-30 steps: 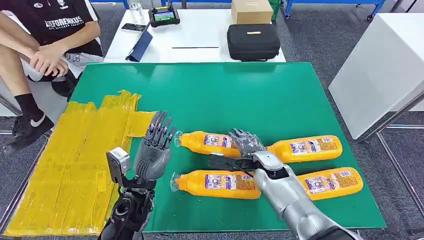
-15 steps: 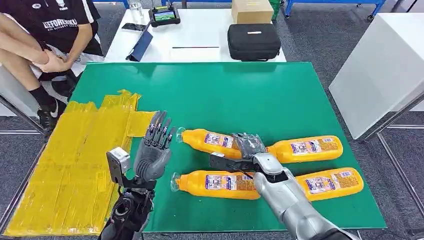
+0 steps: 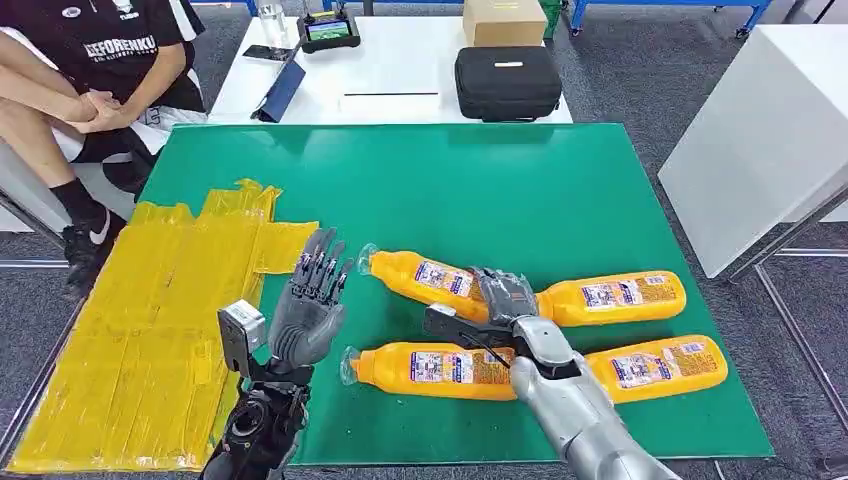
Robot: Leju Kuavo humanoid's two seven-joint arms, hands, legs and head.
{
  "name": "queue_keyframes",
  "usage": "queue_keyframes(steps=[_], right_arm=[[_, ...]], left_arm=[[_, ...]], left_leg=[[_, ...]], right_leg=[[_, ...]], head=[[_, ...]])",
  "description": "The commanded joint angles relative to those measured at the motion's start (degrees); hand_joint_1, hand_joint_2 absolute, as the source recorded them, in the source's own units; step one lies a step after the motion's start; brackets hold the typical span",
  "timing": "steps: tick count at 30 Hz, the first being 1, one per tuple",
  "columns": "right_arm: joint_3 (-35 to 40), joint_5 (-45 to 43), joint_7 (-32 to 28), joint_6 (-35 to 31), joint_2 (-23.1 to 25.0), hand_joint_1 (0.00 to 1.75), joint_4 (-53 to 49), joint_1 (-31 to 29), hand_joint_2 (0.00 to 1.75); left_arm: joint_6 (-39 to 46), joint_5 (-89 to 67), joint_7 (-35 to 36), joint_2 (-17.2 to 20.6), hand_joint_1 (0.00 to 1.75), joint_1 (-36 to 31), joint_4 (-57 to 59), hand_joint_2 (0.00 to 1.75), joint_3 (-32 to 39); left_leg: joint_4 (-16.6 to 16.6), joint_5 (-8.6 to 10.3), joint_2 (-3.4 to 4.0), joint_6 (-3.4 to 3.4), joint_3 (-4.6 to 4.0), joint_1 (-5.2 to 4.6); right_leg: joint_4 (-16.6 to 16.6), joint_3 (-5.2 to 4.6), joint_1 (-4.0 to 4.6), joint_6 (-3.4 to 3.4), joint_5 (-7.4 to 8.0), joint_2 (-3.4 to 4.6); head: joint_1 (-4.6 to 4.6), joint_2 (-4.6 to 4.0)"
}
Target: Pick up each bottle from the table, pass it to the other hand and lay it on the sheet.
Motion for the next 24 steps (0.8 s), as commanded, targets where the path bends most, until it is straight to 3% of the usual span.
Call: queue_keyframes(steps=[1,8,15,17,24], right_arm=[[-6.94,-8.07,-7.82,-10.02,1.74,1.75,-8.95,3.01,1.75],[-4.27,-28.94,-21.74,-12.78,3.44,1.75,-26.61,11.56,1.75],[-0.35,-36.77,-24.00,-9.91,3.27,1.75,-37.51,15.78,1.75],[-0.13,-37.83,-24.10,-9.22,2.99,1.75,-39.09,16.41,1.75],[3.27,-41.43,-25.07,-4.67,3.24,1.75,-38.80,17.07,1.75]], left_arm=[[0.56,-1.45,0.44,0.59,0.00,-1.52,-1.45,1.75,-1.82],[2.28,-3.83,0.30,2.76,0.00,-3.22,-5.98,1.75,-5.71],[2.71,-2.49,0.55,3.41,0.00,-5.11,-4.15,1.75,-8.09],[2.82,-2.07,0.67,3.47,0.00,-5.58,-3.72,1.75,-8.51],[3.06,-0.48,0.97,3.68,0.00,-7.10,-2.47,1.75,-10.01]], left_leg=[[0.06,-0.12,-0.02,-0.25,0.11,0.09],[0.08,-0.11,-0.08,-0.25,0.02,0.12],[0.18,-0.29,0.01,-0.45,0.20,0.23],[0.05,-0.06,-0.08,-0.19,-0.05,0.06],[0.07,-0.20,-0.03,-0.36,0.17,0.17]], right_leg=[[0.02,0.14,0.08,-0.04,-0.12,-0.12],[0.05,0.07,0.11,-0.06,-0.13,-0.16],[0.09,0.26,0.22,-0.09,-0.26,-0.13],[0.05,-0.01,0.05,-0.04,-0.10,-0.16],[0.01,0.23,0.15,-0.07,-0.20,-0.16]], head=[[0.00,0.00],[0.02,0.00],[0.00,0.00],[0.02,0.00],[0.00,0.00]])
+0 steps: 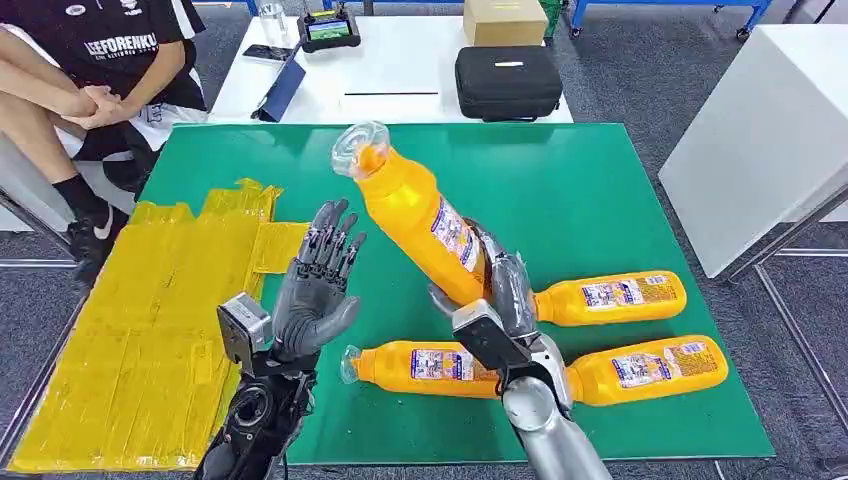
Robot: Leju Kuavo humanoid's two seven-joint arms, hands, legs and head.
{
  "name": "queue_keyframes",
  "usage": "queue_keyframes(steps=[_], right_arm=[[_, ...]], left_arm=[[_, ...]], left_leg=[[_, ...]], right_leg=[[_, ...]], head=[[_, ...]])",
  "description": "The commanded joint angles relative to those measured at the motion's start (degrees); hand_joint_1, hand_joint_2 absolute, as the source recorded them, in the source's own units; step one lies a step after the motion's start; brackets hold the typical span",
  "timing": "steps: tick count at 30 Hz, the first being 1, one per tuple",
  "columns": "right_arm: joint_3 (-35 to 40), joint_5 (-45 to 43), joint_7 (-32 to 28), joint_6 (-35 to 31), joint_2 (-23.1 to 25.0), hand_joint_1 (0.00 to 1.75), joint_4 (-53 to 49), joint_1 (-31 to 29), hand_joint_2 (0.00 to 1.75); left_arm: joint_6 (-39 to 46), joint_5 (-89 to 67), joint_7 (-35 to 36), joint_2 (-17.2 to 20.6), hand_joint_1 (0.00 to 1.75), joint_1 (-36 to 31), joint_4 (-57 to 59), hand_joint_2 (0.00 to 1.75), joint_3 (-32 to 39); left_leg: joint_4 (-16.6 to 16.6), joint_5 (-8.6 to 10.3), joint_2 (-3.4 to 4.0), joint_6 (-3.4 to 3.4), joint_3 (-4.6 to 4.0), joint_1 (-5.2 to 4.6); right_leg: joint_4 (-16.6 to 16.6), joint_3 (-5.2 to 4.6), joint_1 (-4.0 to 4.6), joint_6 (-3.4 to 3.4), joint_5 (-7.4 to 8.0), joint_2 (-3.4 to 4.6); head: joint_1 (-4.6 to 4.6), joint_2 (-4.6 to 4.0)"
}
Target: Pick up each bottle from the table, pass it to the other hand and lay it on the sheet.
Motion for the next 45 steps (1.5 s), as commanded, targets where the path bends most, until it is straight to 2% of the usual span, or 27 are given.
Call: queue_keyframes(steps=[1,5,10,15,18,20,25,37,38,39,40,45], right_arm=[[5.70,-2.95,-0.73,4.07,-0.13,1.75,-3.29,1.06,1.75],[8.05,-2.83,-0.85,4.79,0.11,1.75,-1.64,1.39,1.75],[10.00,-2.09,-1.02,6.36,0.17,1.75,-0.45,1.49,1.75],[14.77,2.75,0.58,6.96,-0.38,1.75,6.19,-0.05,1.75],[14.97,2.84,0.52,6.59,-0.28,1.75,6.81,-0.12,1.75],[14.97,2.84,0.52,6.59,-0.28,1.75,6.81,-0.12,1.75],[16.42,5.60,2.68,4.94,-0.06,1.75,10.62,-1.79,1.75],[17.11,8.34,5.98,5.31,0.75,1.75,16.22,-4.91,1.75],[16.99,8.42,6.14,5.27,0.78,1.75,15.99,-4.87,1.75],[16.91,8.49,6.21,5.32,0.79,1.75,15.83,-4.81,1.75],[16.82,8.61,6.30,5.29,0.78,1.75,15.67,-4.73,1.75],[16.73,8.81,6.35,5.06,0.62,1.75,14.92,-4.30,1.75]], left_arm=[[0.31,1.93,0.64,2.12,0.00,-4.19,4.25,1.75,-3.95],[0.80,2.53,0.07,2.27,0.00,-3.97,5.17,1.75,-4.40],[1.35,3.28,-0.43,2.32,0.00,-4.35,6.39,1.75,-4.39],[1.24,4.00,-0.63,2.45,0.00,-3.21,5.60,1.75,-3.74],[1.18,4.05,-0.68,2.50,0.00,-3.09,5.48,1.75,-3.68],[1.18,4.05,-0.68,2.50,0.00,-3.09,5.48,1.75,-3.68],[1.02,4.21,-0.73,2.48,0.00,-3.74,5.99,1.75,-3.41],[0.99,5.06,-0.37,2.45,0.00,-4.56,5.13,1.75,-2.96],[0.96,5.37,-0.21,2.28,0.05,-4.65,5.22,1.75,-2.87],[0.95,5.48,-0.19,2.17,1.62,-4.67,5.17,1.75,-2.83],[0.95,5.48,-0.19,2.16,1.75,-4.67,5.15,1.75,-2.85],[1.01,5.43,-0.18,2.16,1.75,-4.39,4.81,1.75,-2.94]], left_leg=[[0.00,-0.10,-0.01,-0.22,0.16,0.09],[0.01,-0.20,0.06,-0.38,0.35,0.18],[-0.03,-0.10,0.06,-0.24,0.22,0.11],[-0.06,-0.10,0.09,-0.24,0.28,0.12],[-0.08,-0.16,0.21,-0.32,0.37,0.17],[-0.06,-0.04,0.03,-0.15,0.14,0.06],[-0.02,-0.22,0.13,-0.39,0.40,0.21],[-0.01,-0.06,-0.04,-0.21,0.13,0.09],[0.04,-0.16,-0.03,-0.34,0.26,0.18],[-0.01,-0.06,-0.03,-0.22,0.13,0.10],[0.03,-0.13,-0.02,-0.30,0.22,0.15],[0.02,-0.07,-0.05,-0.23,0.11,0.12]], right_leg=[[-0.02,0.19,0.08,-0.04,-0.10,-0.10],[-0.05,0.38,0.17,-0.08,-0.17,-0.09],[-0.07,0.23,0.11,-0.05,-0.07,-0.03],[-0.12,0.29,0.11,-0.04,-0.06,0.01],[-0.15,0.39,0.15,-0.06,-0.08,0.08],[-0.08,0.16,0.05,-0.03,-0.04,-0.04],[-0.11,0.44,0.19,-0.08,-0.15,0.00],[-0.05,0.16,0.09,-0.03,-0.08,-0.13],[-0.05,0.32,0.18,-0.06,-0.16,-0.17],[-0.05,0.17,0.10,-0.03,-0.08,-0.12],[-0.04,0.27,0.14,-0.04,-0.14,-0.14],[-0.04,0.14,0.10,-0.04,-0.09,-0.15]], head=[[0.00,0.00],[0.00,0.00],[0.00,0.00],[0.02,0.00],[0.02,0.00],[0.00,0.00],[0.00,0.00],[0.00,0.00],[0.00,0.00],[0.00,0.00],[0.02,0.00],[0.02,0.00]])
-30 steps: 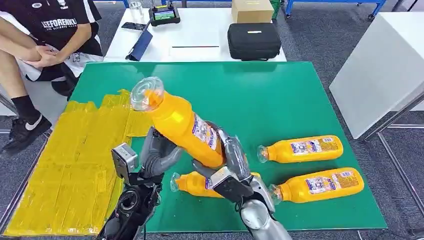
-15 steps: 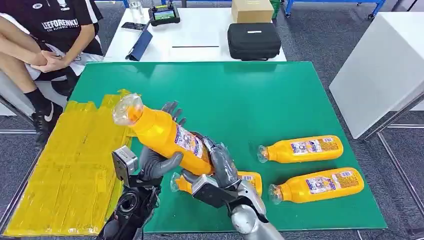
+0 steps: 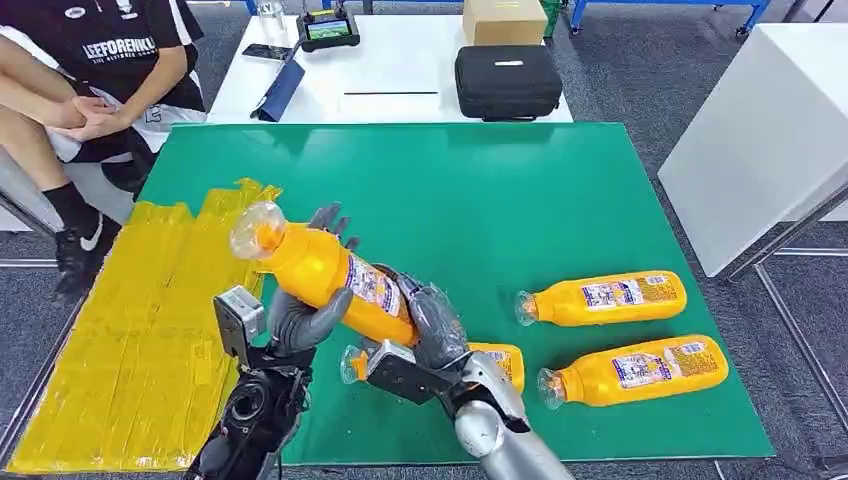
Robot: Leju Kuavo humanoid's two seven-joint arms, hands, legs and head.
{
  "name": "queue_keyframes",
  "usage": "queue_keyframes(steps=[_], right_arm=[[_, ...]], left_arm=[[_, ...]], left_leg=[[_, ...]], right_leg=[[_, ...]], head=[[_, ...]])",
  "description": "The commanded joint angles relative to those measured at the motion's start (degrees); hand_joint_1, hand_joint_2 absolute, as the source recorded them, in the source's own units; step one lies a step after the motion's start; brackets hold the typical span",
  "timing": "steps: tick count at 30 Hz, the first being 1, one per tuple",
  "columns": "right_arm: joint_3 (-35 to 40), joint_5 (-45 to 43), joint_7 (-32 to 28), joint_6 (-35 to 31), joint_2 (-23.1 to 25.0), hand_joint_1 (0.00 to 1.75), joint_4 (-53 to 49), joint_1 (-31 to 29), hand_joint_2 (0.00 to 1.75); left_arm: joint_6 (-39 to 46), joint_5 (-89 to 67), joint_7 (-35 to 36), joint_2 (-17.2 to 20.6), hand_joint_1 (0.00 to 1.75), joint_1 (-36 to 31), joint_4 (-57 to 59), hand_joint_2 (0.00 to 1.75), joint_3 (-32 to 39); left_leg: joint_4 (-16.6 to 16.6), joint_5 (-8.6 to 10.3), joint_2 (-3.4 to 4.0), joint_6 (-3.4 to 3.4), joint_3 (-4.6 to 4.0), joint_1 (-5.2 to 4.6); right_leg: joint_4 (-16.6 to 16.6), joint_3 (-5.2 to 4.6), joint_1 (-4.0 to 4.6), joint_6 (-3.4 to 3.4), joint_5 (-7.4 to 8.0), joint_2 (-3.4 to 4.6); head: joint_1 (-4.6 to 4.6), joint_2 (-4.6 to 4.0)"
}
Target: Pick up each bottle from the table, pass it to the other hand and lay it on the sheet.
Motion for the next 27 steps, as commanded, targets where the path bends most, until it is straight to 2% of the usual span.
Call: queue_keyframes(steps=[1,15,18,19,20,22,27], right_arm=[[2.41,0.77,0.39,0.34,-0.34,1.75,4.72,-1.41,1.75],[0.61,1.89,0.55,0.20,-0.40,1.75,2.57,0.11,1.75],[-0.49,-0.34,-0.17,1.74,-0.48,1.75,0.07,1.37,1.75],[-1.14,-2.19,-1.44,1.90,-0.53,1.54,-2.20,2.38,1.75],[-1.29,-2.77,-1.67,1.77,-0.91,0.03,-4.27,3.05,1.75],[-1.66,-3.23,-1.83,1.27,-1.32,0.00,-6.58,3.74,1.75],[-4.94,-2.09,-2.09,-2.02,-3.54,0.00,-16.15,6.71,1.75]], left_arm=[[-0.32,0.29,0.32,0.09,1.75,-3.14,1.48,1.75,-1.92],[-0.86,0.68,0.10,-0.16,1.75,-3.65,3.17,1.75,-2.29],[-1.30,0.96,0.10,-0.04,1.75,-3.18,2.90,1.75,-2.37],[-1.27,0.95,0.14,0.04,1.75,-2.91,2.67,1.75,-2.41],[-0.83,0.69,-0.27,0.21,1.75,-2.66,2.21,1.75,-2.33],[0.91,-0.47,-1.00,0.42,1.75,-2.53,1.62,1.75,-1.89],[11.73,-11.57,-1.06,1.92,1.75,-3.08,-0.95,1.75,1.25]], left_leg=[[0.01,-0.07,-0.08,-0.20,0.13,0.10],[0.04,-0.11,-0.14,-0.26,0.20,0.14],[0.04,-0.11,-0.13,-0.25,0.19,0.13],[0.08,-0.19,-0.15,-0.34,0.28,0.19],[0.00,-0.05,-0.13,-0.17,0.10,0.07],[0.03,-0.09,-0.15,-0.20,0.12,0.10],[0.11,-0.17,-0.12,-0.28,0.12,0.15]], right_leg=[[-0.04,0.19,0.09,-0.03,-0.08,-0.15],[-0.04,0.27,0.14,-0.03,-0.14,-0.26],[-0.04,0.25,0.13,-0.03,-0.14,-0.24],[-0.02,0.37,0.19,-0.05,-0.21,-0.29],[-0.04,0.14,0.07,-0.02,-0.09,-0.21],[-0.02,0.17,0.10,-0.03,-0.13,-0.25],[0.04,0.22,0.14,-0.04,-0.18,-0.24]], head=[[0.00,0.00],[0.00,0.00],[0.00,0.00],[0.00,0.00],[0.00,0.00],[0.00,0.00],[0.00,0.00]])
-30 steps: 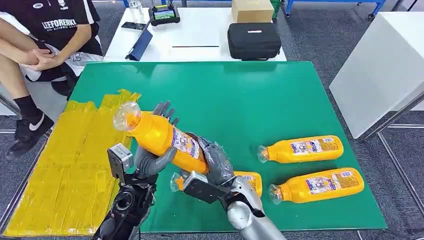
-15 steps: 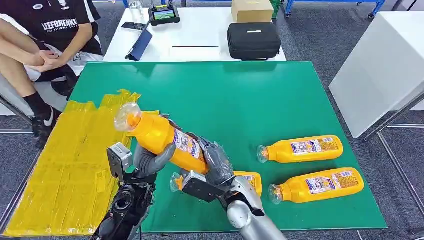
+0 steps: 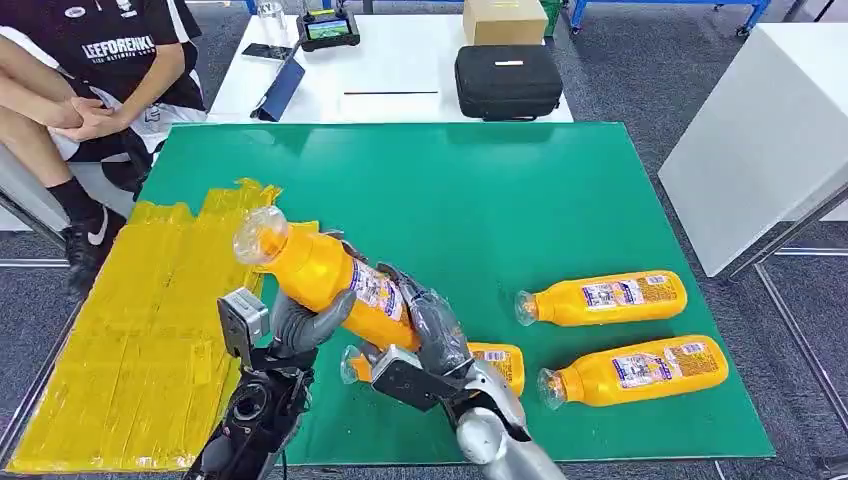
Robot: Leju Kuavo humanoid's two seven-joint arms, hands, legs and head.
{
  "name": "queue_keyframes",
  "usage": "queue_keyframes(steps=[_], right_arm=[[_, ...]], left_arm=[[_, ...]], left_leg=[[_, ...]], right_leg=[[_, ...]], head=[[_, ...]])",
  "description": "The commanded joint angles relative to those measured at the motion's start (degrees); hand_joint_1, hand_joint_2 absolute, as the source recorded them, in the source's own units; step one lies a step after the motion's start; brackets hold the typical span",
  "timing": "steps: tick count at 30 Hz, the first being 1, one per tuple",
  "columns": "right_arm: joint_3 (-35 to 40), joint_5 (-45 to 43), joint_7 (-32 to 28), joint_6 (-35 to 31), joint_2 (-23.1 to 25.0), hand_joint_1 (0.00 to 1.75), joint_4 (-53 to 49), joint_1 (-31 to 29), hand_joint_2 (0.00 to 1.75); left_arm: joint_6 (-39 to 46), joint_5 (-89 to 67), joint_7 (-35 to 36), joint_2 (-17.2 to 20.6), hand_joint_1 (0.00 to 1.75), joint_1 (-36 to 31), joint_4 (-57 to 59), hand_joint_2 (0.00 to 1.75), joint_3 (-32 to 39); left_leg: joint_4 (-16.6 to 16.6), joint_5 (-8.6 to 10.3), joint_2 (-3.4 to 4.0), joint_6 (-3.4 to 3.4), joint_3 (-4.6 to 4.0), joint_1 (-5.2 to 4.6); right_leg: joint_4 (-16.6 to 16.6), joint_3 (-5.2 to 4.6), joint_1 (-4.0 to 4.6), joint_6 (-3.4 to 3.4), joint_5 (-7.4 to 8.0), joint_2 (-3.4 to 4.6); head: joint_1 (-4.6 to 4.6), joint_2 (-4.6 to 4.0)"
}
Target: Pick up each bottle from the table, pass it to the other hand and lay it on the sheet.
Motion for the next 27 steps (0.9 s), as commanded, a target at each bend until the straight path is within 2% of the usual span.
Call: queue_keyframes(steps=[1,2,6,7,9,10,12,13,14,16,18,19,22,23,25,27], right_arm=[[-4.13,0.89,-0.38,-3.34,-3.78,0.00,-12.99,3.98,1.75],[-5.24,1.60,-0.04,-3.62,-4.13,0.00,-14.93,4.85,1.75],[-5.99,2.63,-0.06,-3.64,-4.70,0.00,-16.22,5.30,1.75],[-5.91,2.73,-0.17,-3.77,-4.82,0.00,-15.99,5.11,1.75],[-5.87,2.76,-0.31,-4.40,-5.25,0.00,-16.26,4.90,1.75],[-5.83,1.22,-0.40,-4.08,-5.41,0.00,-16.56,4.78,1.75],[-5.44,0.15,-0.55,-3.59,-5.72,0.00,-16.77,4.45,1.75],[-5.19,-0.81,-0.64,-3.22,-5.79,0.00,-16.93,4.42,1.75],[-4.65,-1.01,-0.77,-3.45,-6.11,0.00,-17.27,4.22,1.75],[-3.35,-2.10,-1.26,-3.77,-6.91,0.00,-18.04,3.60,1.75],[-2.97,-2.27,-1.24,-4.14,-7.18,0.00,-18.23,3.49,1.75],[-2.93,-2.29,-1.23,-4.35,-7.33,0.00,-18.34,3.48,1.75],[-3.06,-2.94,-1.46,-4.44,-7.76,0.00,-18.44,3.35,1.75],[-3.36,-3.12,-1.52,-4.50,-7.80,0.00,-18.16,3.48,1.75],[-3.64,-3.20,-1.70,-4.58,-7.88,0.00,-18.22,3.71,1.75],[-4.29,-2.88,-2.01,-4.73,-7.98,0.00,-19.23,4.36,1.75]], left_arm=[[12.64,-13.82,0.11,2.28,1.75,-3.37,-1.14,1.75,1.54],[17.57,-21.37,1.77,2.22,1.75,-4.24,-0.80,1.75,2.32],[18.39,-25.81,3.21,2.10,1.75,-5.67,-0.41,1.75,4.62],[22.86,-32.95,4.80,2.52,1.75,-6.79,0.83,1.75,4.69],[26.48,-42.33,8.29,3.13,1.75,-9.31,3.09,1.75,5.29],[29.85,-53.37,12.32,4.29,1.75,-11.49,5.81,1.75,5.38],[31.08,-58.65,14.40,4.30,1.75,-13.44,8.07,1.75,6.53],[32.53,-69.39,17.93,5.43,1.75,-14.71,10.27,1.75,6.52],[31.49,-75.70,20.64,6.12,1.75,-17.00,13.54,1.75,6.29],[30.68,-91.38,27.46,9.50,1.75,-23.44,23.04,1.75,5.09],[32.70,-90.75,26.36,9.68,1.75,-26.23,28.16,1.75,5.95],[31.17,-92.25,27.24,10.53,1.75,-27.99,30.85,1.75,4.95],[27.37,-92.25,39.41,18.03,1.75,-39.52,43.88,1.75,-15.36],[25.98,-92.25,38.76,17.57,1.75,-42.62,49.98,1.75,-16.80],[24.96,-92.25,38.17,17.40,1.75,-44.88,54.10,1.75,-17.49],[20.11,-92.25,38.36,17.67,1.75,-47.54,58.68,1.75,-20.29]], left_leg=[[0.12,-0.16,-0.14,-0.29,0.17,0.15],[0.05,-0.05,-0.16,-0.19,0.04,0.07],[0.07,-0.06,-0.13,-0.21,0.05,0.10],[0.02,-0.02,-0.08,-0.14,0.01,0.05],[0.04,-0.04,-0.13,-0.19,0.04,0.09],[0.06,-0.09,-0.12,-0.27,0.15,0.13],[0.02,0.00,-0.14,-0.17,0.03,0.07],[0.14,-0.15,-0.17,-0.41,0.22,0.22],[0.00,-0.01,-0.12,-0.17,0.07,0.07],[-0.01,0.01,-0.10,-0.16,0.09,0.04],[0.01,0.00,-0.11,-0.20,0.12,0.09],[0.07,-0.03,-0.19,-0.32,0.20,0.17],[0.08,0.06,-0.17,-0.25,0.03,0.11],[0.14,0.00,-0.17,-0.35,0.11,0.20],[0.12,0.07,-0.39,-0.33,0.09,0.19],[0.08,0.08,-0.11,-0.32,0.12,0.16]], right_leg=[[0.04,0.26,0.14,-0.04,-0.18,-0.25],[0.02,0.11,0.07,-0.03,-0.09,-0.23],[0.01,0.13,0.09,-0.03,-0.08,-0.19],[-0.01,0.07,0.04,-0.02,-0.03,-0.12],[-0.01,0.13,0.08,-0.03,-0.06,-0.19],[0.00,0.23,0.12,-0.05,-0.10,-0.21],[-0.01,0.09,0.07,-0.03,-0.03,-0.19],[0.04,0.34,0.21,-0.08,-0.16,-0.30],[-0.02,0.13,0.06,-0.03,-0.03,-0.16],[-0.01,0.14,0.04,-0.03,-0.02,-0.13],[0.00,0.18,0.08,-0.05,-0.03,-0.17],[0.01,0.30,0.16,-0.07,-0.08,-0.29],[0.07,0.12,0.10,-0.05,-0.01,-0.23],[0.09,0.22,0.18,-0.07,-0.06,-0.28],[0.08,0.23,0.22,-0.19,-0.01,-0.51],[0.05,0.16,0.19,-0.17,0.04,-0.18]], head=[[0.00,0.00],[0.02,0.00],[0.00,0.00],[0.00,0.00],[0.00,0.00],[0.00,0.00],[0.02,0.00],[0.00,0.00],[0.02,0.00],[-0.02,0.00],[0.02,0.00],[0.02,0.00],[-0.02,0.00],[0.00,0.00],[0.04,0.00],[0.02,0.00]])
